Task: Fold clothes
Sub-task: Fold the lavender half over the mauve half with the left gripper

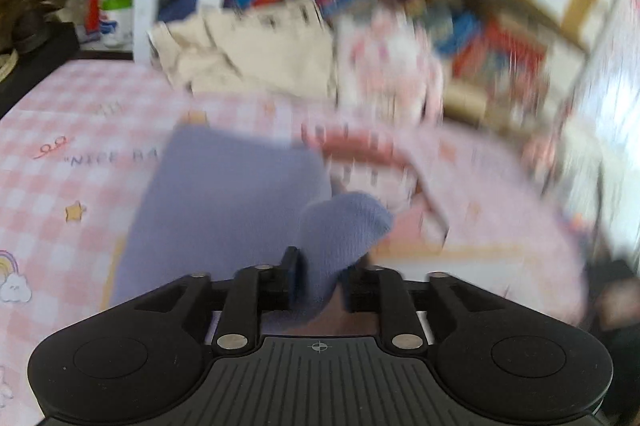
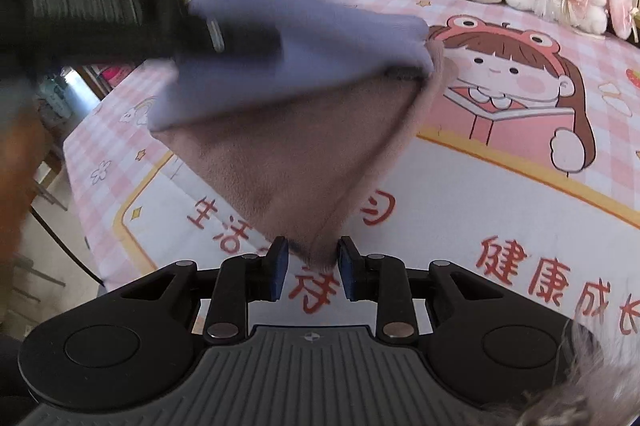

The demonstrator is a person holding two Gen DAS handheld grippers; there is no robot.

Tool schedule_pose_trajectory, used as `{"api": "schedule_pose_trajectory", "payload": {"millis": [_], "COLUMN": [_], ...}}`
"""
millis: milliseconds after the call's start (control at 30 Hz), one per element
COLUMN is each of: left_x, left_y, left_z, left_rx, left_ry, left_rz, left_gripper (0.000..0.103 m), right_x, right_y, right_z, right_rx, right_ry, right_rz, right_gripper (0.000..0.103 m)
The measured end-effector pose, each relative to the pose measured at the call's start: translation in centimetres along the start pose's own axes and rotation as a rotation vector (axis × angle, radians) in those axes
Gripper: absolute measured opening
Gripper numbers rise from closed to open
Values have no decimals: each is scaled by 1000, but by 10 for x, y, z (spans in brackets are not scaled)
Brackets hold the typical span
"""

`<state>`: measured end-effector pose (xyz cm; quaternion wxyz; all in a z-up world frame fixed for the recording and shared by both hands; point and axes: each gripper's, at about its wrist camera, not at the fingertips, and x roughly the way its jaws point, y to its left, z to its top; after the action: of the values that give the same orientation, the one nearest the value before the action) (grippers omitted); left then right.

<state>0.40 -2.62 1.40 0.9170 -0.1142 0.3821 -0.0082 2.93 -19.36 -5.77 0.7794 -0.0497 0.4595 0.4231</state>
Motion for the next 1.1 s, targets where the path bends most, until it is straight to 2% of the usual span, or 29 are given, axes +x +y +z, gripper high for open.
{"api": "schedule_pose_trajectory", "payload": {"millis": [33,67,100,233,367,467,533,600,667,767,800,867,1000,1100], "left_x": [3,5,8,6,-17,-41,-53,-57,-49,-20,-8,7,7,6], "left_y": [-4,-5,-7,-18,-16,-2,11,26,36,50,52,54,58,57], "left_z": [-5,-9,-13,-25,-21,-15,-9,-5,-3,-12,-19,-35,-42,-43], "left_rx": [28,42,51,100,82,49,11,-8,12,53,73,121,112,144], "left_ry": [23,41,64,88,52,-18,-76,-117,-111,-28,30,77,78,89], "left_rz": [10,6,-5,-15,-91,-131,-131,-83,-9,44,40,34,12,5], "left_gripper": [43,60,66,73,73,73,73,73,64,48,43,42,42,42], "right_x": [-3,-5,-9,-21,-32,-40,-44,-46,-44,-32,-27,-13,15,27], "right_y": [-3,-6,-9,-23,-34,-40,-42,-44,-46,-49,-50,-53,-60,-63], "right_z": [-2,-3,-4,-5,-2,5,10,16,22,33,37,47,63,75], "right_rx": [10,21,33,87,136,185,211,243,287,352,373,424,514,549], "right_ry": [0,-1,-6,-24,-39,-69,-85,-97,-105,-105,-104,-93,-69,-95], "right_rz": [8,12,13,24,37,72,99,134,177,226,235,256,212,184], "right_gripper": [26,26,28,36,36,39,41,44,46,47,47,48,48,48]}}
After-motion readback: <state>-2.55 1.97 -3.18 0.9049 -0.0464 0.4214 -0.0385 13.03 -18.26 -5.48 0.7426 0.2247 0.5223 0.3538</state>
